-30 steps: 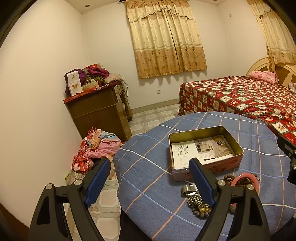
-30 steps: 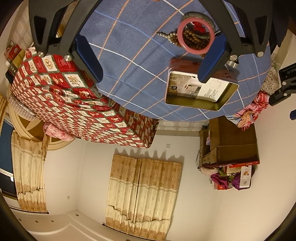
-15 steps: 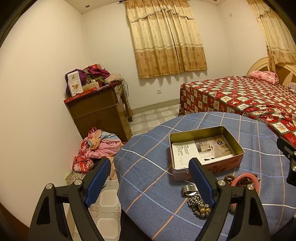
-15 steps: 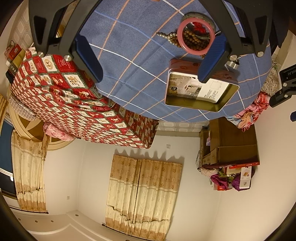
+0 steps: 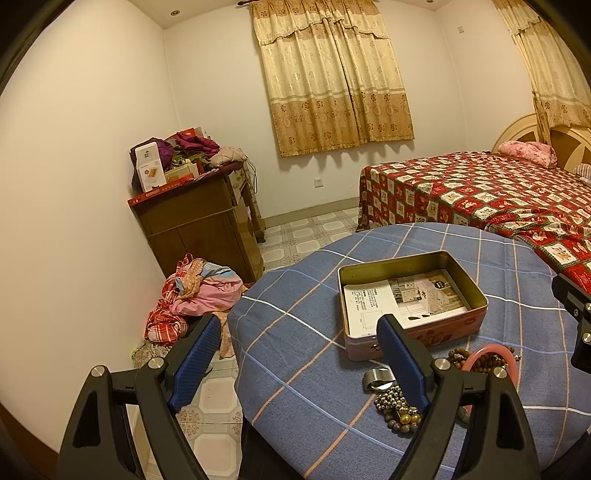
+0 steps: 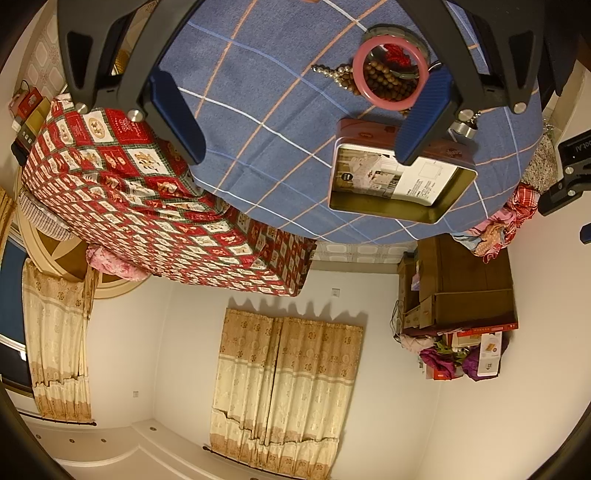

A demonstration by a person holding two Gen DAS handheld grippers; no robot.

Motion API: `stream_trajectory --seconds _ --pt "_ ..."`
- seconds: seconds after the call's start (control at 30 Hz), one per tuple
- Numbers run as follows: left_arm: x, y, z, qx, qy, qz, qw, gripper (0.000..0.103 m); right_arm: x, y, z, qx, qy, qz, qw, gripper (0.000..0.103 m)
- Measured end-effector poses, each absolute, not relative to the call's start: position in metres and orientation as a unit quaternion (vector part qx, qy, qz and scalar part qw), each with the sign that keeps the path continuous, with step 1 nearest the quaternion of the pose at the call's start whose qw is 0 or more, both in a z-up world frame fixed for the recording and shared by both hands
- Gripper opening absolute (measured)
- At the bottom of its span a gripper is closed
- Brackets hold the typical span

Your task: Organize jewelry

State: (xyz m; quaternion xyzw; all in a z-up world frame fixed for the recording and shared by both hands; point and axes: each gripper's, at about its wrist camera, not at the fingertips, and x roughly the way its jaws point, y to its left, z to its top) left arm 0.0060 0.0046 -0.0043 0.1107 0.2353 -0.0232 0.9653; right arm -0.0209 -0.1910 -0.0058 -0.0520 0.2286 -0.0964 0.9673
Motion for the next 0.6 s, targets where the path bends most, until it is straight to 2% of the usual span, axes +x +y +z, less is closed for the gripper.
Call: stream_trajectory --seconds 0.6 --pt "0.0067 0.0058 -0.0057 0.111 0.236 -0.023 0.965 0.086 -0.0202 -0.1904 -0.0056 -0.052 0.23 -0.096 0.967 0.103"
